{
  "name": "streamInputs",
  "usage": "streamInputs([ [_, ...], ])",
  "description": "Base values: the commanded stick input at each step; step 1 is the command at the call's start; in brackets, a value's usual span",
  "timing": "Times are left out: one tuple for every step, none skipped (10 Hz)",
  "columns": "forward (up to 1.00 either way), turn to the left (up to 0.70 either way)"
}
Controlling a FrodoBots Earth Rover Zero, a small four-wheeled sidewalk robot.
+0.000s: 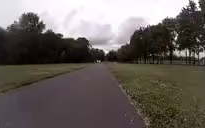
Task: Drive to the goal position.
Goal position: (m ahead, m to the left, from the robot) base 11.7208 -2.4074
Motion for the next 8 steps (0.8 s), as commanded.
streamInputs([
  [0.7,0.0],
  [0.7,0.0],
  [0.7,0.0],
  [0.7,0.0],
  [0.7,0.0],
  [0.7,0.0],
  [0.7,0.0],
  [0.7,0.0],
])
